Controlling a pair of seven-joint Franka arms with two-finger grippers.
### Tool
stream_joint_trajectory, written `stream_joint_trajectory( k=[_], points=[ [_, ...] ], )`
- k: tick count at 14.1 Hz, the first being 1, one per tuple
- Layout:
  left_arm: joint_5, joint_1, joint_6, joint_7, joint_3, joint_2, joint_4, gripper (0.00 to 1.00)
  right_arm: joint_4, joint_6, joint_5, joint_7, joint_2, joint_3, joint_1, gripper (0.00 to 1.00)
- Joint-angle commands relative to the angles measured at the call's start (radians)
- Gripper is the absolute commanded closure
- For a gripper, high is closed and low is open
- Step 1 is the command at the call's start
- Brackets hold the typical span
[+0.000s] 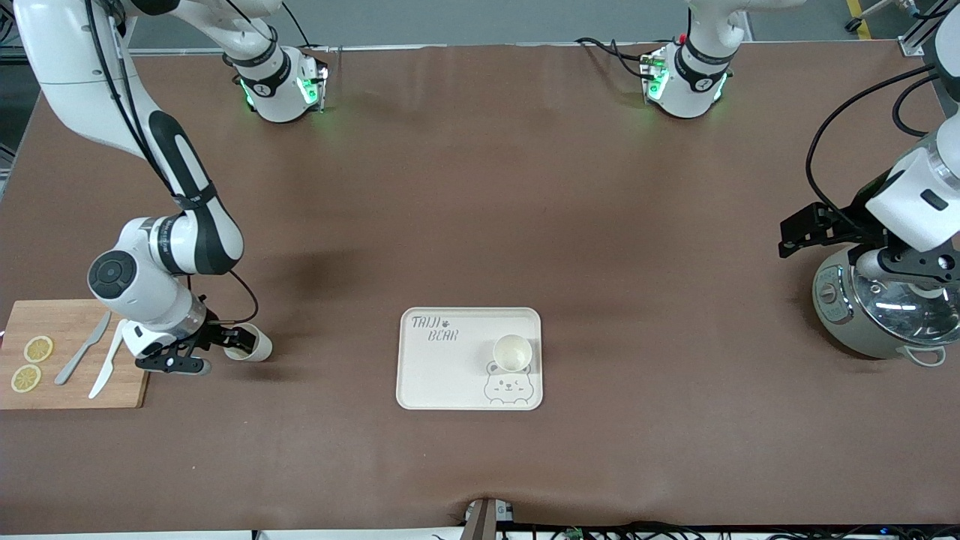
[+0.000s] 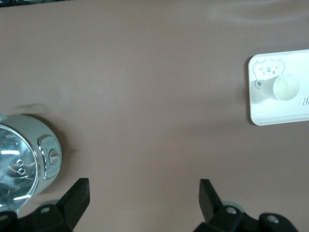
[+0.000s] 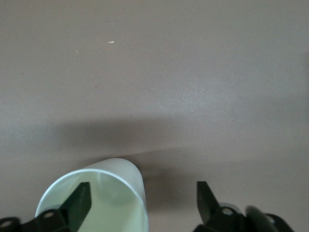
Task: Place white IKEA cup upright on tray with both arms
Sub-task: 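Grasp the second white cup with the right gripper while the left gripper withdraws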
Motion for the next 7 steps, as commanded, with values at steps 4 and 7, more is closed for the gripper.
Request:
stream_joint_trajectory(
  k=[4,7],
  points=[
    [0.002,0.011,0.093,0.018,0.002,0.002,0.002,0.00,0.006,0.006,-0.014,0.001,0.002,0.004,-0.003,0.57],
    [-0.001,0.016,0.100,0.018,0.002,-0.012,0.002,0.00,0.006,0.000,-0.014,0.008,0.002,0.004,-0.003,0.77]
  ],
)
